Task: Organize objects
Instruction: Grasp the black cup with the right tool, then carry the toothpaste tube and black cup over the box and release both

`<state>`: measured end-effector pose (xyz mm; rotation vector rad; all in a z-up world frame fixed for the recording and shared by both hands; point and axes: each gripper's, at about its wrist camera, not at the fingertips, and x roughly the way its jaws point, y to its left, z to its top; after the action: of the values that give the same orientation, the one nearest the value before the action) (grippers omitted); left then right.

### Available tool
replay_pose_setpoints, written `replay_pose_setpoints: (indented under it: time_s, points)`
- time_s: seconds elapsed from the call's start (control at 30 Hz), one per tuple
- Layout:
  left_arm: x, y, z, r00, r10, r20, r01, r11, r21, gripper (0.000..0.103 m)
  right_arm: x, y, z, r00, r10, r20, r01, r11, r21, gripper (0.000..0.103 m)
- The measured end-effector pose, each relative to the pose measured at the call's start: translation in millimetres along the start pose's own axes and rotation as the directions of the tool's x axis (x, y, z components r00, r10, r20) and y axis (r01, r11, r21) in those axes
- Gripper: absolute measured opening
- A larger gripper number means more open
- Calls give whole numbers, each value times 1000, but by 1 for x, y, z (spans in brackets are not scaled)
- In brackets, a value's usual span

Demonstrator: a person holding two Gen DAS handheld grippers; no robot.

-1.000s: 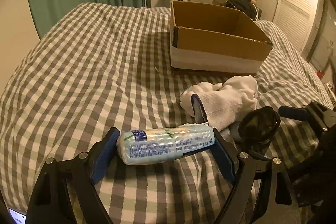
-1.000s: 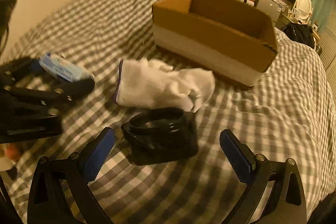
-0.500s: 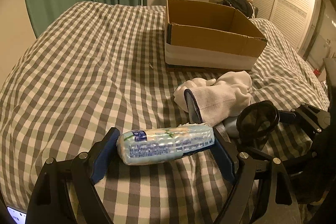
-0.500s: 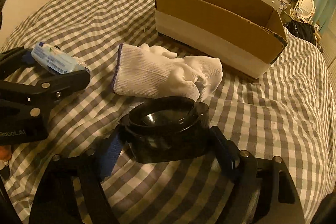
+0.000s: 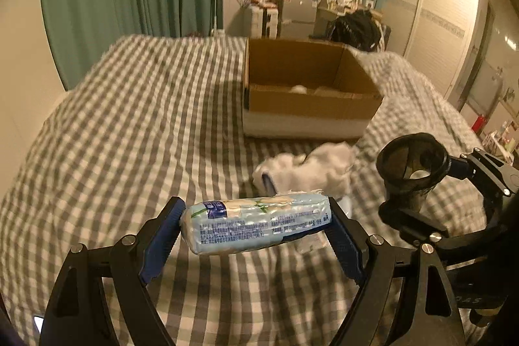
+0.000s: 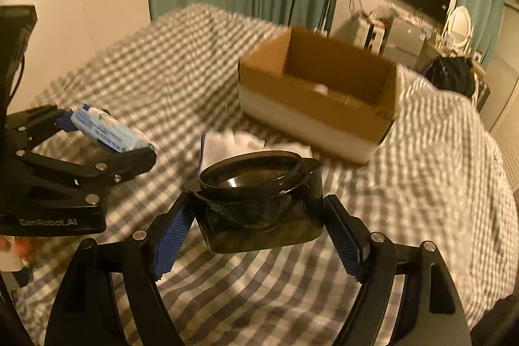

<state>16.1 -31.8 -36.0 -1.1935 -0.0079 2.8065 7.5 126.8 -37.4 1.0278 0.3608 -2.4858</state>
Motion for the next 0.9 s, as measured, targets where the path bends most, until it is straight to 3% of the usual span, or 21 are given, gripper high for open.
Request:
replay_pose_setpoints:
  time_s: [0.2, 0.47, 0.7, 0.9]
  points:
    - [-29, -8, 41, 996, -7, 94, 6, 1000, 21, 86, -49, -12, 32, 993, -40, 115, 39, 999, 9, 80]
    - [-46, -27, 114, 978, -23, 209, 6, 997, 80, 86, -96, -37, 91, 959, -101, 263, 97, 995, 30, 80]
    - [-23, -40, 167, 969, -31, 247, 5, 995, 103, 86, -99, -69, 132, 938, -137, 318, 119, 990, 76, 80]
    - [18, -50, 206, 962, -28, 270, -4, 993, 117, 86, -72, -100, 167, 933, -141, 330, 106, 987, 123, 80]
